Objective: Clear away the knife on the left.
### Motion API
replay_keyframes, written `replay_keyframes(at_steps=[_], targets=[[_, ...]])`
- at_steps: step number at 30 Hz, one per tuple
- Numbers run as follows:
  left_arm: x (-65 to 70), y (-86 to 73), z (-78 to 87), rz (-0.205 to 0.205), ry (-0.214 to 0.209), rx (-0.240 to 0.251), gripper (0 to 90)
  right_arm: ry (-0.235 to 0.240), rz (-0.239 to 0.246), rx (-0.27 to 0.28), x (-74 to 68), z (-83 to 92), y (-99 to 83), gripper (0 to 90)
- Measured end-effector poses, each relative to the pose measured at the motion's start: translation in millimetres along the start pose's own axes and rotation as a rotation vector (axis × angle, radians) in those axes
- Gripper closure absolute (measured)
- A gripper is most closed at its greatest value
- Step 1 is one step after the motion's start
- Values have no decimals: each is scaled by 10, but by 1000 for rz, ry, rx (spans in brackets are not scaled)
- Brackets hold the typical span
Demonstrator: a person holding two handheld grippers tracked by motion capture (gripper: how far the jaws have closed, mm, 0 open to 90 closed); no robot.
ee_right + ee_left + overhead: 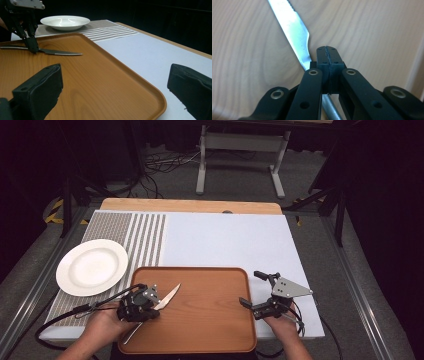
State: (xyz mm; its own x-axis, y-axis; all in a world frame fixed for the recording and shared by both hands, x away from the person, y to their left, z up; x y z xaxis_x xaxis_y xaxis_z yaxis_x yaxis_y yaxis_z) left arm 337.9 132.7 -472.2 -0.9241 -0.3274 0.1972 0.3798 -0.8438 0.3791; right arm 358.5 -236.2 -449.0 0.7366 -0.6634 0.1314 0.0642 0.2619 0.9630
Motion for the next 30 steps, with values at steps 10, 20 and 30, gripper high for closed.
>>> replay_keyframes(at_steps=[10, 20, 30], targets=[[-70, -38, 40, 26, 37, -18, 900, 0, -1, 0, 0, -1, 0, 7], [-122, -74, 75, 61, 66, -42, 900, -1, 2, -2, 0, -1, 0, 7], [-153, -119, 107, 88, 72, -62, 900, -2, 1, -2, 0, 0, 0, 7]])
Point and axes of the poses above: each handheld gripper's, and its own axes: z roughly backward along the jaws, y roughly out of its top, x roughly to its right, the point moved 4 cm from there along -z, roughly forward along the jaws, and after that the axes turned 8 degrees about -y, right-handed, at the moved point
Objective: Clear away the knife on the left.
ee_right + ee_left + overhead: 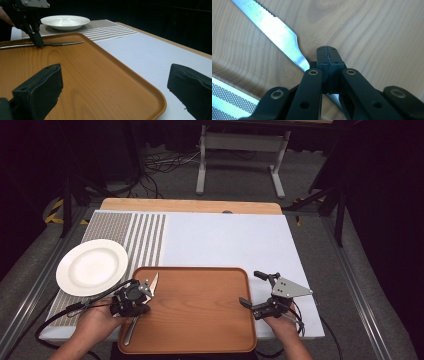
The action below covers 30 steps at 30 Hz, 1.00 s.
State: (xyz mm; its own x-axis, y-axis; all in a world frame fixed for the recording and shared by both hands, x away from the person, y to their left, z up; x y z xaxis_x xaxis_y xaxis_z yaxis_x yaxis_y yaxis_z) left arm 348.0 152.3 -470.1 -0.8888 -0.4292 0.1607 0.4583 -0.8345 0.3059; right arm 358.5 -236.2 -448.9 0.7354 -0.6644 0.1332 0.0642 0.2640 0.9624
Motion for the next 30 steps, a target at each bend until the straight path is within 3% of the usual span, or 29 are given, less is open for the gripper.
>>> replay_keyframes(at_steps=[17, 30], targets=[[-63, -62, 41, 61, 6, -35, 900, 0, 4, -2, -1, 3, 1, 7], [-91, -93, 50, 85, -5, -25, 900, 3, 2, -2, -8, -4, -1, 7]])
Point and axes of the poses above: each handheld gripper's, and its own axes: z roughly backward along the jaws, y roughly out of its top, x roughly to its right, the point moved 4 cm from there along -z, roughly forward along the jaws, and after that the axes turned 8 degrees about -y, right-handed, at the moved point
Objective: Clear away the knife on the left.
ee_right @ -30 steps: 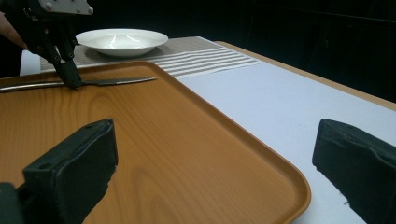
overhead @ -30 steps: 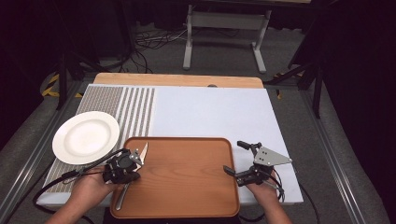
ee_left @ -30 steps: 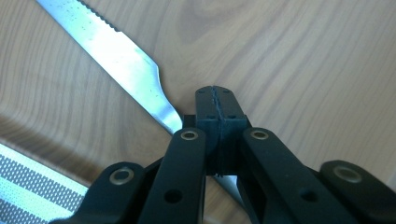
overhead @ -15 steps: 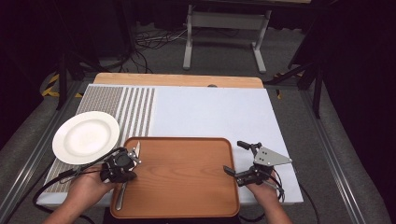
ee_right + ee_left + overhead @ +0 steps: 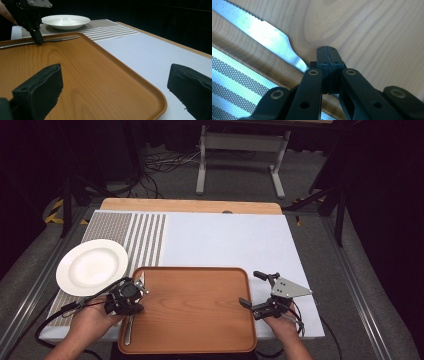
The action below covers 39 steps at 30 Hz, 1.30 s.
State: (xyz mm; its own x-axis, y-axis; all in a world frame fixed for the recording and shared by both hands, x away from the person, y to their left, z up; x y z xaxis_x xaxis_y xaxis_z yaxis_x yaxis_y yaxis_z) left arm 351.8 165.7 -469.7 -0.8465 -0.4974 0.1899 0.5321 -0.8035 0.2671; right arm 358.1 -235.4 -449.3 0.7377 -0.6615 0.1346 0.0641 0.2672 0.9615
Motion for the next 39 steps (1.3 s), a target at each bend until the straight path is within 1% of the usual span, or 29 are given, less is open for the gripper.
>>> replay_keyframes(at_steps=[2, 3, 5, 6, 7, 8, 9, 10, 11, 12, 14, 15, 16, 17, 18, 20, 21, 23, 25, 27, 29, 30, 31, 32, 33, 34, 35, 38, 39], targets=[[0, 0, 5, -12, 8, -4, 900, -3, 2, 0, 7, 3, 0, 7], [2, 2, 11, -19, 10, 3, 900, -3, 2, 0, 7, 3, 0, 7], [10, 11, 37, -22, 6, 34, 899, -2, 2, 0, 7, 4, 1, 7], [12, 21, 68, -27, 9, 59, 861, -2, 2, 0, 7, 4, 0, 7], [15, 28, 91, -32, 11, 81, 795, -2, 1, 0, 7, 3, 0, 7], [22, 42, 143, -44, 9, 124, 660, -2, 1, 0, 6, 2, 1, 7], [22, 42, 143, -44, 9, 124, 596, -2, 1, 0, 6, 2, 1, 7], [35, 50, 195, -55, -5, 174, 539, -1, 1, 2, 6, 5, 2, 7], [35, 50, 195, -55, -5, 174, 487, -1, 1, 2, 6, 5, 2, 7], [39, 51, 225, -65, -10, 198, 487, -2, 0, 2, 6, 8, 3, 7], [53, 52, 278, -78, -20, 255, 378, 0, -2, 7, 6, 9, 7, 7], [55, 50, 298, -83, -15, 272, 340, 1, -2, 8, 6, 10, 8, 7], [60, 48, 326, -87, -7, 302, 299, 1, -1, 8, 5, 11, 9, 7], [62, 46, 347, -88, 2, 325, 241, 0, 1, 7, 4, 12, 10, 7], [64, 41, 362, -87, 4, 339, 197, -1, 2, 7, 5, 14, 10, 7], [74, 34, 392, -94, 36, 371, 92, -1, -1, 8, 5, 15, 11, 7], [84, 29, 406, -99, 40, 388, 61, 0, -2, 9, 4, 14, 11, 7], [100, 16, 436, -111, 47, 432, 25, -1, -1, 7, 5, 13, 11, 7], [111, -11, 475, -127, 51, 490, 18, 0, -3, 10, 4, 15, 12, 7], [108, -50, 520, -131, 52, 543, 9, -1, -1, 8, 2, 20, 12, 7], [98, -97, 564, -137, 40, 610, 6, -2, -2, 13, 3, 23, 15, 7], [89, -116, 578, -138, 32, 630, 3, -2, -5, 13, 0, 25, 17, 7], [73, -149, 597, -134, 11, 663, 3, -2, -7, 14, -2, 25, 18, 7], [42, -207, 622, -133, -1, 722, 2, -1, -7, 13, -3, 25, 16, 7], [42, -207, 622, -133, -1, 722, 2, -1, -7, 13, -3, 25, 16, 7], [31, -236, 631, -131, -2, 752, 2, -1, -7, 13, -4, 26, 16, 7], [23, -266, 641, -130, -1, 778, 2, -2, -7, 14, -4, 27, 17, 7], [6, -347, 666, -151, 24, 870, 2, -3, -7, 14, -3, 29, 18, 7], [-13, -389, 662, -144, 44, 903, 2, -3, -7, 13, -3, 29, 17, 7]])
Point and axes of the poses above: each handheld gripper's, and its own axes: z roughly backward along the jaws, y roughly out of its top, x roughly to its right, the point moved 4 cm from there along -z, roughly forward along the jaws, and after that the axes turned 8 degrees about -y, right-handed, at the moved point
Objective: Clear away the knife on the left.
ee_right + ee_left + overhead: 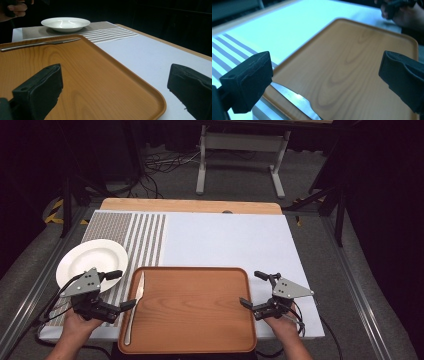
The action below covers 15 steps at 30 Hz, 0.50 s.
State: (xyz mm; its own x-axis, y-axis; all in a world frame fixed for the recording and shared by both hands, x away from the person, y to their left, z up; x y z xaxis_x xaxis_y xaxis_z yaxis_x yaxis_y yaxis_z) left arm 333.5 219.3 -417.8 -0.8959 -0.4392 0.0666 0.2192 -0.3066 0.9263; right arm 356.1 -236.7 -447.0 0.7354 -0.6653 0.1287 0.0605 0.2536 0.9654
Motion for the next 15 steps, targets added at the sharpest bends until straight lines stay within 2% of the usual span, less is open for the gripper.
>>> replay_keyframes(at_steps=[1, 4, 5, 7, 9, 10, 11, 12, 13, 15], targets=[[0, 0, 0, 0, 0, 0, 1, 0, 0, 0, 0, 0, 0, 7], [-29, -98, 17, 12, 0, 55, 1, 0, 0, -1, 0, 0, -2, 7], [-29, -98, 17, 12, 0, 55, 1, 0, 0, -1, 0, 0, -2, 7], [-46, -155, 28, 17, -4, 101, 1, 0, 2, 0, 3, 2, -3, 7], [-70, -229, 33, 26, -9, 182, 1, -1, 2, -2, 8, 6, -6, 7], [-98, -314, 38, 48, -2, 257, 1, -1, 2, -2, 8, 6, -8, 7], [-98, -314, 38, 48, -2, 257, 1, -1, 2, -2, 8, 6, -8, 7], [-111, -354, 37, 69, -12, 264, 1, -2, 1, -5, 8, 8, -10, 7], [-127, -385, 29, 89, -26, 258, 1, -2, 1, -3, 10, 7, -14, 7], [-141, -432, 21, 96, -31, 229, 2, -2, 0, -4, 11, 7, -16, 7]])
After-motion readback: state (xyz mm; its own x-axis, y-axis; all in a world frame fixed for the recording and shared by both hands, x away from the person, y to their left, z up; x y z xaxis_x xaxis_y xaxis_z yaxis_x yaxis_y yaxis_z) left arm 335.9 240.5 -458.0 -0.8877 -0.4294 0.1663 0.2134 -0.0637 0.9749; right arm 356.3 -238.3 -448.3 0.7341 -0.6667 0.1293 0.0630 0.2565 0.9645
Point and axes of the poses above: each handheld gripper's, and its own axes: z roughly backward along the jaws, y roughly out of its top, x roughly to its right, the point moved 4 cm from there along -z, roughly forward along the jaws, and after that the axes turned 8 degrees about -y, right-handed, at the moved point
